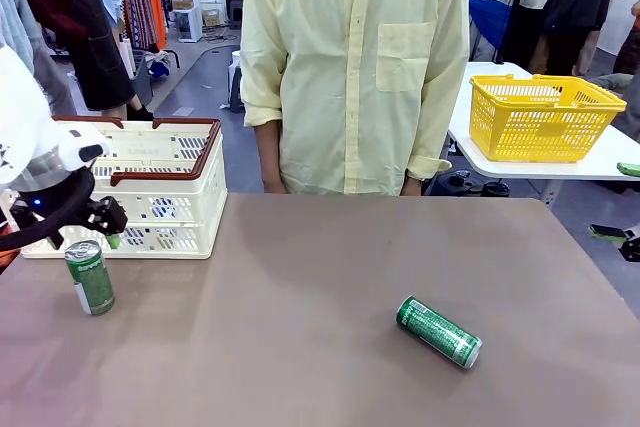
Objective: Place the drinks into the Shopping basket.
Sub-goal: Pick up one drink and place it into the Shopping basket.
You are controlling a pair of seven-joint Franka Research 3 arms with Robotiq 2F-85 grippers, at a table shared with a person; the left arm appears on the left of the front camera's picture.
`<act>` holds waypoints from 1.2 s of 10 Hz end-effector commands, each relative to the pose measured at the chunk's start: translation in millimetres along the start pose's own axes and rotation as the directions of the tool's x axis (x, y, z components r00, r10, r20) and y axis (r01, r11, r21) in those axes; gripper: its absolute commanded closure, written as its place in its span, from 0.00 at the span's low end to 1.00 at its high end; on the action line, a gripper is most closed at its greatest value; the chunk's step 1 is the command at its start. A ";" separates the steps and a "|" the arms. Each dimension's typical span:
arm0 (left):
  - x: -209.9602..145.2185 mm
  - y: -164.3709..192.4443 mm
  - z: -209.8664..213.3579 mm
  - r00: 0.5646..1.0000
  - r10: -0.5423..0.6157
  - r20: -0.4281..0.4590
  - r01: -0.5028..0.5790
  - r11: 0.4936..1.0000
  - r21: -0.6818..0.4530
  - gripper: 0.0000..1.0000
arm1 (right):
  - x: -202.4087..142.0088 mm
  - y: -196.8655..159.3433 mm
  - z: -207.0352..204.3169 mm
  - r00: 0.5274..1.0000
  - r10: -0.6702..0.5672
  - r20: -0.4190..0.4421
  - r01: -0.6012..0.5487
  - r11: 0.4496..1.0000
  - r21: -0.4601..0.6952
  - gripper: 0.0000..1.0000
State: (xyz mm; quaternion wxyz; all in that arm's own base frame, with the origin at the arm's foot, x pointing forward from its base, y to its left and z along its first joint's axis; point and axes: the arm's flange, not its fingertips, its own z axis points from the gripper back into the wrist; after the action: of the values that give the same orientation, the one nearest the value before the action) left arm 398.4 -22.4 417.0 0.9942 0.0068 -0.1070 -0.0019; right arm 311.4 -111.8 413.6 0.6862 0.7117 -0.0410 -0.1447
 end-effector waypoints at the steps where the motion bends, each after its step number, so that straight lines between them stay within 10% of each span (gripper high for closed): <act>1: -47.7 -0.6 -29.9 1.000 -0.024 -0.009 0.024 0.999 0.028 0.00 | 0.3 5.2 -0.3 1.000 -0.004 0.001 0.004 1.000 0.018 0.00; 7: -50.2 -5.1 -38.5 0.995 -0.067 -0.072 0.071 0.996 0.054 0.00 | 0.3 5.2 -0.3 1.000 -0.004 0.001 0.004 1.000 0.018 0.00; 8: -51.0 -4.7 -39.0 0.991 -0.089 -0.100 0.096 0.993 0.070 0.31 | 0.3 5.2 -0.3 1.000 -0.004 0.001 0.004 1.000 0.018 0.00; 9: -50.9 -4.8 -37.8 0.990 -0.091 -0.111 0.099 0.993 0.068 0.90 | 0.3 5.2 -0.3 1.000 -0.004 0.001 0.004 1.000 0.018 0.00; 12: -51.0 -4.9 -37.1 0.988 -0.099 -0.116 0.108 0.991 0.074 1.00 | 0.3 5.2 -0.3 1.000 -0.004 0.001 0.004 1.000 0.018 0.00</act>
State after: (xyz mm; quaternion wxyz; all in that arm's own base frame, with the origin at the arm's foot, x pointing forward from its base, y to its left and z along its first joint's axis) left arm 395.9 -30.3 386.8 0.9971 0.0426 -0.0455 -0.0441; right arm 311.4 -111.8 413.6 0.6862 0.7117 -0.0410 -0.1447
